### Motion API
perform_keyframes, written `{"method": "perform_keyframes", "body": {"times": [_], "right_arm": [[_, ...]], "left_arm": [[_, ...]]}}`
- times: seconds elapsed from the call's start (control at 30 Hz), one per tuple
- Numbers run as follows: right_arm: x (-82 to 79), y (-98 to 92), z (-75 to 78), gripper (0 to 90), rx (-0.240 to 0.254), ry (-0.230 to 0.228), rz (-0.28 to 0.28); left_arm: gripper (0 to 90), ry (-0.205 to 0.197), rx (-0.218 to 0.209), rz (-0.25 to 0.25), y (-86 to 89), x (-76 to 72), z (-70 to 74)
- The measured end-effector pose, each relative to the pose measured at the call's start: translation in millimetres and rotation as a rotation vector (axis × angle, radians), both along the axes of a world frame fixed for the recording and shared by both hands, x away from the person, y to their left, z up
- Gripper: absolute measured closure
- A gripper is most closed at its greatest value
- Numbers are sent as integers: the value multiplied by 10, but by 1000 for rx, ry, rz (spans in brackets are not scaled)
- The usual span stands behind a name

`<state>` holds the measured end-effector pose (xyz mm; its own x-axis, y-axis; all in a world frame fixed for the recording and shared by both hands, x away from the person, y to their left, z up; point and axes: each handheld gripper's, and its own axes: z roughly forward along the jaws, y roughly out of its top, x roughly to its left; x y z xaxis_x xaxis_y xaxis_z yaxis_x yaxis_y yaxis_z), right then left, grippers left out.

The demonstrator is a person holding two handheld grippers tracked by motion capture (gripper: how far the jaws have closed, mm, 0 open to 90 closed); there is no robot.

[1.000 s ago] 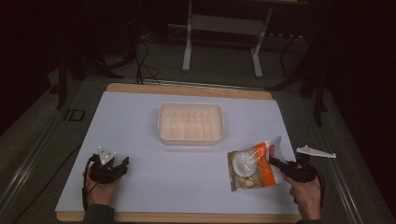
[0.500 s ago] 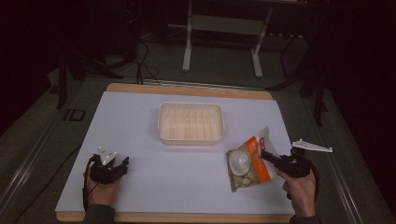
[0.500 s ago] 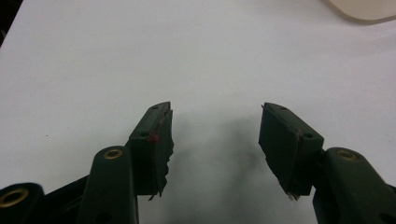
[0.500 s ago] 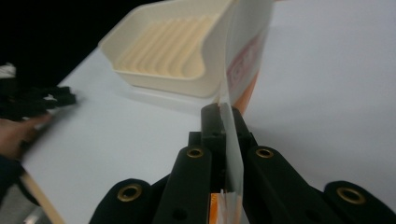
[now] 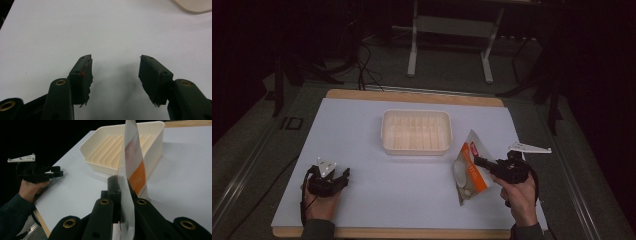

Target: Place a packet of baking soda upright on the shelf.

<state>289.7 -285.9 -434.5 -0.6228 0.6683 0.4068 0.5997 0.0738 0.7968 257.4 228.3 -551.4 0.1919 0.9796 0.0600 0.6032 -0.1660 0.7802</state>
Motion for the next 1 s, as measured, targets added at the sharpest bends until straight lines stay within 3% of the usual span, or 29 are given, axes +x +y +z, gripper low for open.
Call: {"method": "perform_keyframes", "body": {"times": [0.53, 1.0], "right_arm": [[48, 117, 24, 900, 39, 6, 31], [105, 294, 77, 900, 114, 13, 79]], "left_arm": [[443, -5, 7, 6, 3, -4, 1], [441, -12, 15, 17, 8, -4, 1]]}}
